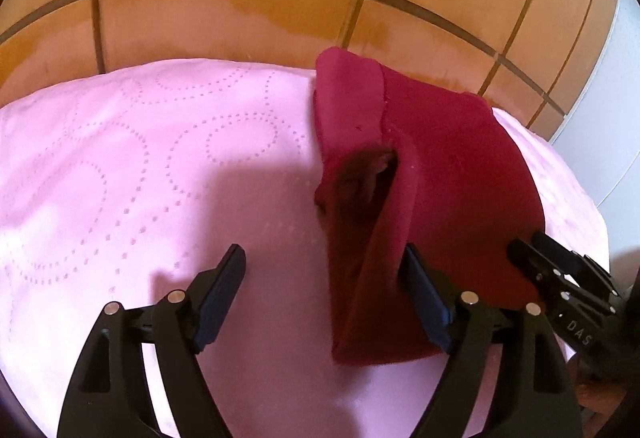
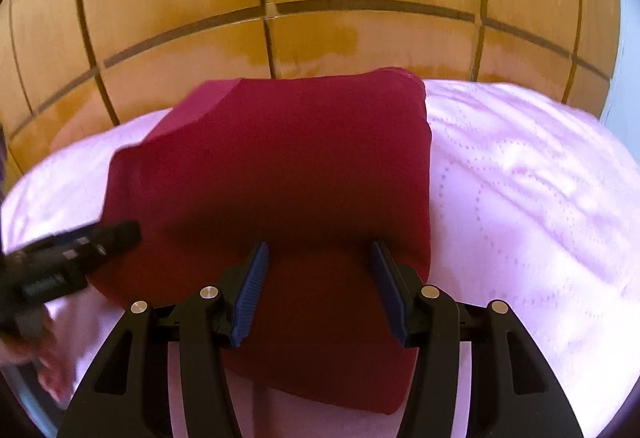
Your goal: Fold small clothes
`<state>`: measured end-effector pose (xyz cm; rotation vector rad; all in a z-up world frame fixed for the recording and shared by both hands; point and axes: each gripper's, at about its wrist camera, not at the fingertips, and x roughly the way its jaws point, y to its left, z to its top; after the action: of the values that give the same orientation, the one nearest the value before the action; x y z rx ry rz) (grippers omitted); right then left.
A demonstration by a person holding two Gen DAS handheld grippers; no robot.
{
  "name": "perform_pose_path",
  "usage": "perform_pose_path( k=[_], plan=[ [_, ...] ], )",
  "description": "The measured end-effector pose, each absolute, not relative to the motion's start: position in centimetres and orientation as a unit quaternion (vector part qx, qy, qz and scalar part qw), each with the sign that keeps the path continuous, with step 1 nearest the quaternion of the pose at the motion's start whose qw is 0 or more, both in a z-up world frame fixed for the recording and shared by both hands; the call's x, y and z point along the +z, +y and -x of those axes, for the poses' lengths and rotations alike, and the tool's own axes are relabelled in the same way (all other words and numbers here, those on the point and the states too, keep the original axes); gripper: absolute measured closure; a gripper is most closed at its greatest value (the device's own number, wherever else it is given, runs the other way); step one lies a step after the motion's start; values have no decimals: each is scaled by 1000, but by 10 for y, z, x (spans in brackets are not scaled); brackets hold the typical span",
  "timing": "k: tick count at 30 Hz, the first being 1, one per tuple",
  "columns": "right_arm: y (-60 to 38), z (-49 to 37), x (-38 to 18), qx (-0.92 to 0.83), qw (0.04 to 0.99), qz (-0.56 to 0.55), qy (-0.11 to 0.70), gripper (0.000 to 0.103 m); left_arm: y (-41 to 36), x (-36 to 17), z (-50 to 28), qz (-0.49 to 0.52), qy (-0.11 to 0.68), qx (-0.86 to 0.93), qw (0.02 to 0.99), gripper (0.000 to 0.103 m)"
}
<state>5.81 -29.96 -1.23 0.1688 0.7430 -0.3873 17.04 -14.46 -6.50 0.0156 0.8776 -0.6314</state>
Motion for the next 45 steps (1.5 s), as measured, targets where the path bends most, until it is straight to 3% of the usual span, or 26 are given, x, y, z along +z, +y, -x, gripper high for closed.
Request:
perform_pose_path(
  k=[3,5,8,12,14,22,45],
  plan=[
    [-297,-49,-6,-185,912,-99,353,51,-134,-59,-160,-8,409,-302,861,22],
    [-298,-40,-2,-182,913,-123,343,49,-127,-56,-152,-4,405,-300,864,10],
    [-295,-26,3,-183,915,-144,330,36,-118,-49,-141,-4,395,-291,871,2],
    [-285,-12,11,-178,917,-146,324,34,-108,-37,-121,-25,369,-248,895,2],
    [-282,-4,14,-178,918,-153,320,17,-102,-31,-113,-26,366,-234,900,2],
    [-265,28,31,-194,918,-162,305,3,-84,-13,-73,-49,333,-177,925,2],
    [-235,61,50,-239,917,-113,300,3,-63,5,-30,-47,317,-166,933,2]
  ],
)
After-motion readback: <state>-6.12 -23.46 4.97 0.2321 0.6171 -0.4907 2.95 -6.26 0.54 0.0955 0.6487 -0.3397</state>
